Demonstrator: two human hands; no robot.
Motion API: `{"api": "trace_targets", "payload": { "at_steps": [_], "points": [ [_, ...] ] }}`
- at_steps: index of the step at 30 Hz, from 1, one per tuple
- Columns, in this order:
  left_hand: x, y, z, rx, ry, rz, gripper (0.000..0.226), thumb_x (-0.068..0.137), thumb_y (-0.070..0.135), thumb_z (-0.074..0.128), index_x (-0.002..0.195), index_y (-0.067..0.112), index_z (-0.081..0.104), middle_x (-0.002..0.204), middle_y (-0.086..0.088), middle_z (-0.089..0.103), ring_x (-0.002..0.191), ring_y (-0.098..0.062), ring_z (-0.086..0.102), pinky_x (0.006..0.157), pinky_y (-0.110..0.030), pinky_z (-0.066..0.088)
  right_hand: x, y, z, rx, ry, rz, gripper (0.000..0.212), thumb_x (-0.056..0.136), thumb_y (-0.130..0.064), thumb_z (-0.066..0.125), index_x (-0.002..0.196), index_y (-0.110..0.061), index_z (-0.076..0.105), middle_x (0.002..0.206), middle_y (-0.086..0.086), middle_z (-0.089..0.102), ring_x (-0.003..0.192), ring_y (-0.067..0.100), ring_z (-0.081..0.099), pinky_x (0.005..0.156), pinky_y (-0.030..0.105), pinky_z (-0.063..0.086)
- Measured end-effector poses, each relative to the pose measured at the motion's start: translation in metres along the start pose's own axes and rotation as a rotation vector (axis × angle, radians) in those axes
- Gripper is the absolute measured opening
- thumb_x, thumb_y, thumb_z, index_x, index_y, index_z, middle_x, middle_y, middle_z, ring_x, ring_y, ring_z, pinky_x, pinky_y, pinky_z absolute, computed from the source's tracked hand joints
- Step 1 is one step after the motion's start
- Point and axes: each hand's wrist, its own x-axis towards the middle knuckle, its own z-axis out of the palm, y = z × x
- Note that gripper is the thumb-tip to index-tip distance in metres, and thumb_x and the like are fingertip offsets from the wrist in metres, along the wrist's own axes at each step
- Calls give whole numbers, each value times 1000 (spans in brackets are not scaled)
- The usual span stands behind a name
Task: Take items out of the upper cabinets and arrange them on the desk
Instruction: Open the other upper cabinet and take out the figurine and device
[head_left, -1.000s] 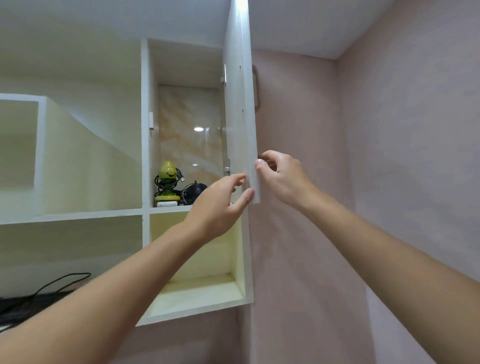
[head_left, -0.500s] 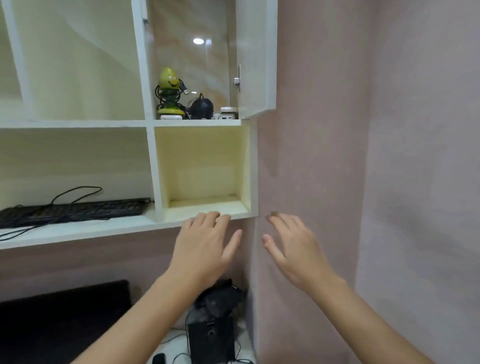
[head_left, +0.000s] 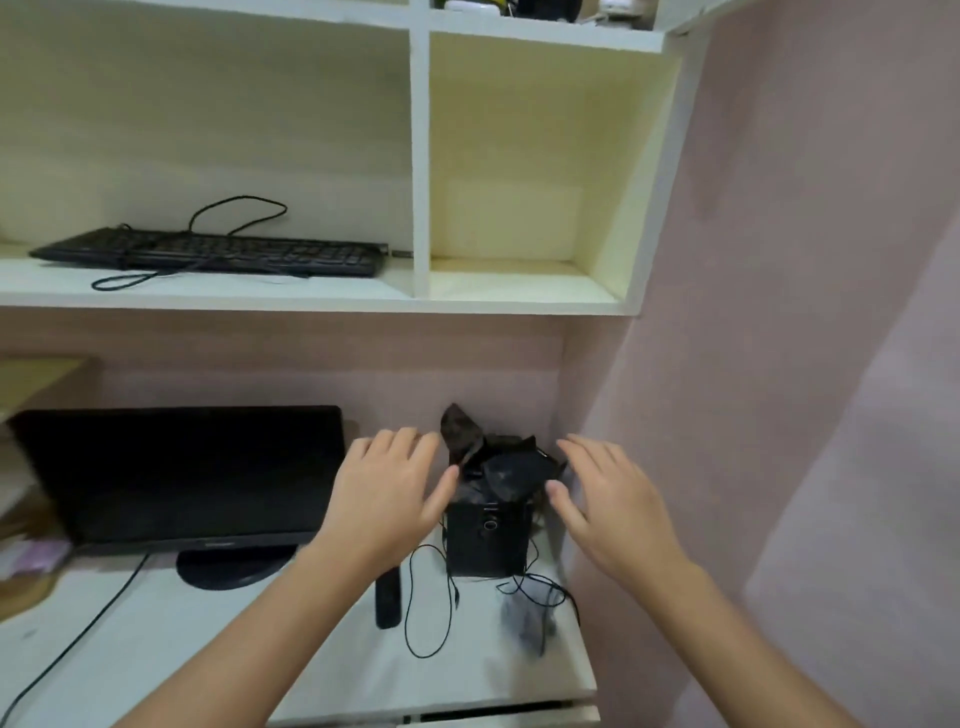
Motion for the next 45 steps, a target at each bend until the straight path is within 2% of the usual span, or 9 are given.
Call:
{"api": "trace_targets", "payload": {
  "at_steps": [5, 11, 15, 20, 25, 32, 39, 42, 45],
  "points": [
    [16, -55, 8, 31, 39, 37, 50, 98, 50, 33, 107, 14, 67, 101, -5, 68, 90, -28, 62, 78, -42, 48, 41, -29, 17, -59, -3, -22, 56, 95, -48, 40, 136, -13, 59, 137, 1, 61, 127, 22, 54, 101, 38, 48],
    [66, -105, 0, 22, 114, 125, 50, 98, 50, 34, 114, 13, 65, 112, -7, 67, 97, -28, 62, 81, -42, 48, 99, -65, 11, -98, 110, -20, 50, 96, -41, 52, 136, -12, 58, 138, 2, 60, 127, 23, 52, 100, 39, 48],
    [103, -115, -15, -9, 197, 208, 52, 98, 48, 35, 115, 10, 66, 106, -10, 68, 93, -32, 63, 78, -43, 49, 125, -80, -6, -134, 169, 13, 50, 97, -41, 54, 139, -13, 55, 142, 2, 57, 130, 22, 49, 103, 38, 43],
    [137, -111, -51, -74, 418, 355, 48, 99, 45, 39, 110, 9, 68, 93, -8, 68, 80, -31, 62, 67, -44, 47, 154, -89, -48, -140, 310, 19, 44, 96, -41, 55, 130, -14, 60, 128, 0, 64, 118, 24, 55, 94, 38, 46],
    [184, -105, -109, -125, 644, 399, 45, 98, 44, 43, 115, 9, 67, 105, -8, 68, 88, -32, 62, 70, -44, 45, 193, -97, -105, -109, 456, -5, 44, 96, -41, 57, 132, -17, 58, 129, -2, 63, 120, 21, 54, 85, 32, 43],
    [248, -106, -179, -65, 748, 375, 48, 97, 46, 40, 119, 9, 63, 112, -11, 65, 98, -33, 60, 78, -44, 45, 244, -96, -179, -116, 559, -75, 44, 97, -42, 55, 133, -16, 57, 130, 1, 62, 120, 22, 54, 94, 36, 45],
    [300, -117, -216, -85, 731, 281, 56, 96, 52, 37, 128, 11, 56, 114, -8, 67, 103, -32, 60, 82, -43, 44, 290, -94, -237, 29, 580, -120, 37, 97, -39, 56, 129, -21, 59, 121, -1, 64, 114, 20, 56, 95, 37, 46],
    [316, -118, -229, -267, 674, 251, 58, 97, 54, 51, 141, 16, 47, 125, -3, 63, 110, -24, 60, 85, -39, 45, 312, -98, -255, 242, 555, -172, 33, 95, -36, 61, 126, -23, 62, 115, -7, 67, 105, 12, 62, 96, 38, 51],
    [328, -120, -247, -486, 599, 256, 66, 92, 55, 60, 147, 27, 38, 125, 7, 58, 100, -15, 62, 88, -41, 51, 336, -104, -268, 364, 567, -217, 31, 93, -35, 66, 121, -24, 63, 113, -14, 67, 105, 7, 64, 94, 38, 54]
  ]
}}
